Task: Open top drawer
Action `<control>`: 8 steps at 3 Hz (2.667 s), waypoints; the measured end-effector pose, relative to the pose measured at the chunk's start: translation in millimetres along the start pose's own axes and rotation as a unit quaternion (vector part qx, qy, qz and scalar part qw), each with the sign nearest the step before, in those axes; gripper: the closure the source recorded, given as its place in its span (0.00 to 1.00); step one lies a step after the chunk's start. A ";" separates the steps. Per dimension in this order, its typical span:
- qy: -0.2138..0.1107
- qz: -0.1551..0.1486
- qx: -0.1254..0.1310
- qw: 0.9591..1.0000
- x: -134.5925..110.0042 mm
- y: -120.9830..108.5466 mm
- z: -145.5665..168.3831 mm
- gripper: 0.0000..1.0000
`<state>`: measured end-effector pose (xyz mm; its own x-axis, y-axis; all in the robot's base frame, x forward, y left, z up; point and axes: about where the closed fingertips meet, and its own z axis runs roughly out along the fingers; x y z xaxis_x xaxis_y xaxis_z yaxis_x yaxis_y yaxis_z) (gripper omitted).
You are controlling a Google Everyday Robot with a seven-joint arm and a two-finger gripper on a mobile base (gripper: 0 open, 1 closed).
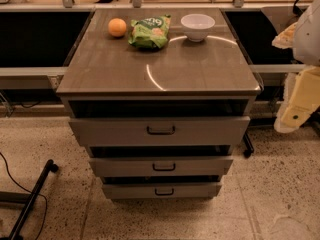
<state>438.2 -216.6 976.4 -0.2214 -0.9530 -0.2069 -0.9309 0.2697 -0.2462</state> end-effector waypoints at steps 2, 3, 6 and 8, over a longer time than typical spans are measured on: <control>-0.016 -0.009 -0.020 1.000 -3.8 7.8 25.1 0.00; -0.048 -0.018 -0.046 0.998 -9.5 25.0 63.5 0.00; -0.068 -0.036 -0.075 0.994 -5.5 52.0 150.6 0.00; -0.073 -0.057 -0.078 0.993 -0.6 57.9 205.3 0.00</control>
Offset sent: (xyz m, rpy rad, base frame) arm 0.0022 0.0241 -0.0742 0.0935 0.0956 0.0920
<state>444.1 -172.1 767.8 -0.0776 -0.9427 -0.3246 -0.9838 0.1252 -0.1283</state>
